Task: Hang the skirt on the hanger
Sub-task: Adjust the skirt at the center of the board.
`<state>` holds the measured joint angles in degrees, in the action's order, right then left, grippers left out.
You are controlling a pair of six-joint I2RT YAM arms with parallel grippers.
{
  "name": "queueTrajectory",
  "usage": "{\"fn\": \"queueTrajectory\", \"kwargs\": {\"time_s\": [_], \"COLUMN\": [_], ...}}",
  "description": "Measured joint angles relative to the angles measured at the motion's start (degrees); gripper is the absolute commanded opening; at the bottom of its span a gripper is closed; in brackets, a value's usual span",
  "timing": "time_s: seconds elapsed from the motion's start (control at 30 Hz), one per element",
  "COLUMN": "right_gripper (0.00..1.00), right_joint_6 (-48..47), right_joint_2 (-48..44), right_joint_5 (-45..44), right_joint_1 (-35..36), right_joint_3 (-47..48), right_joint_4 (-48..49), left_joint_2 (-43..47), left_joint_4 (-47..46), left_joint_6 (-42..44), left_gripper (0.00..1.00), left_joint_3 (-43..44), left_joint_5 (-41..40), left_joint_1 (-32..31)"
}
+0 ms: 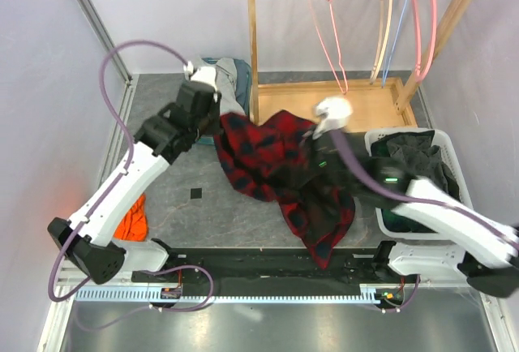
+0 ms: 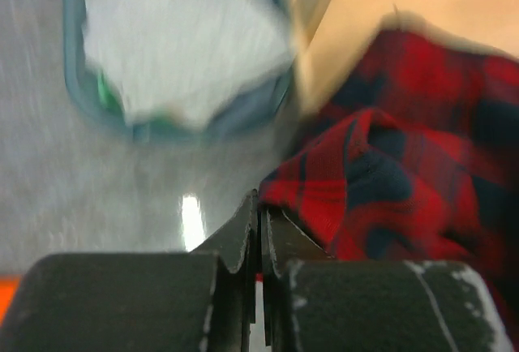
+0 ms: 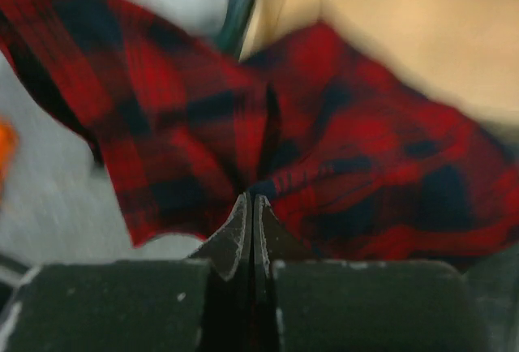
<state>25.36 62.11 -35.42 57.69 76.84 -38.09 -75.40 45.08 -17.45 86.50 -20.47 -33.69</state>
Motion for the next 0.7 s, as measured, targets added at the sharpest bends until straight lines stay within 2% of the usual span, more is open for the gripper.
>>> {"fn": "queueTrajectory", "kwargs": {"time_s": [0.1, 0.2, 0.23, 0.3, 0.33, 0.43, 0.5, 0.6, 0.7], "right_gripper": [0.0, 0.01, 0.14, 0.32, 0.55, 0.83, 0.89, 0.9, 0.9], "right_joint_6": [4.59, 8.52, 9.99, 12.15, 12.87, 14.6, 14.97, 14.56, 14.53], "right_joint_2": [7.13, 15.54, 17.97, 20.83, 21.49, 21.14, 19.98, 17.97, 15.39], "right_joint_5": [6.84, 10.1, 11.21, 12.87, 13.33, 12.81, 10.78, 6.64, 3.8], "right_joint_1": [4.66, 11.67, 13.81, 16.22, 16.59, 17.07, 17.07, 16.33, 12.22], "right_joint_3": [-16.2, -23.78, -25.09, -26.16, -26.25, -26.23, -25.62, -22.45, -19.69], "right_joint_4": [6.45, 8.57, 9.44, 11.1, 11.78, 12.98, 12.33, 9.29, 8.11], "left_joint_2": [4.2, 6.51, 6.78, 6.93, 6.97, 7.21, 7.89, 8.46, 9.07], "left_joint_4": [-1.01, -0.59, -0.46, -0.09, 0.04, 0.15, 0.04, 0.22, 0.15], "left_joint_6": [-5.51, -11.02, -12.87, -15.45, -16.5, -18.43, -18.93, -18.93, -18.6], "left_gripper": [0.02, 0.09, 0.2, 0.37, 0.63, 0.75, 0.78, 0.79, 0.8], "left_joint_3": [-15.41, -27.15, -30.45, -34.56, -35.74, -36.33, -35.89, -33.64, -30.38], "left_joint_5": [0.0, -0.04, -0.02, 0.07, 0.07, 0.07, 0.15, 1.16, 1.79], "left_joint_1": [2.6, 5.79, 6.43, 6.56, 6.56, 6.56, 6.58, 6.58, 6.56]}}
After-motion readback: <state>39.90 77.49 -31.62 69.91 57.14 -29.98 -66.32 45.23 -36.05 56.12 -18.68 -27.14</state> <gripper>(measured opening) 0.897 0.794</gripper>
